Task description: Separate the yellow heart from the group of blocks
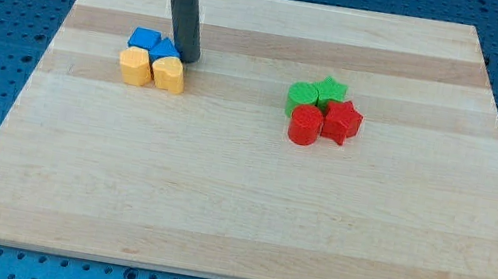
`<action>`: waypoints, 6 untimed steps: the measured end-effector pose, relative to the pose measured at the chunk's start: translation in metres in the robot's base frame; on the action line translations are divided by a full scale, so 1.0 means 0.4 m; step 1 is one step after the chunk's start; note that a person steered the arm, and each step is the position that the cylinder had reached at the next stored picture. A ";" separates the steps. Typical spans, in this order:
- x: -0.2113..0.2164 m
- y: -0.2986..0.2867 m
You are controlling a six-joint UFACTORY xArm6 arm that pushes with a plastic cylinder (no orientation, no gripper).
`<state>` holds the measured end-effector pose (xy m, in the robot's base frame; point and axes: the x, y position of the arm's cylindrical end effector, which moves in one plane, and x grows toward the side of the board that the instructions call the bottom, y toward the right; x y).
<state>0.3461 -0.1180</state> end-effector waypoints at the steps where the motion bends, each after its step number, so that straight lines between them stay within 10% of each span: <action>1: 0.037 0.000; 6: 0.180 0.005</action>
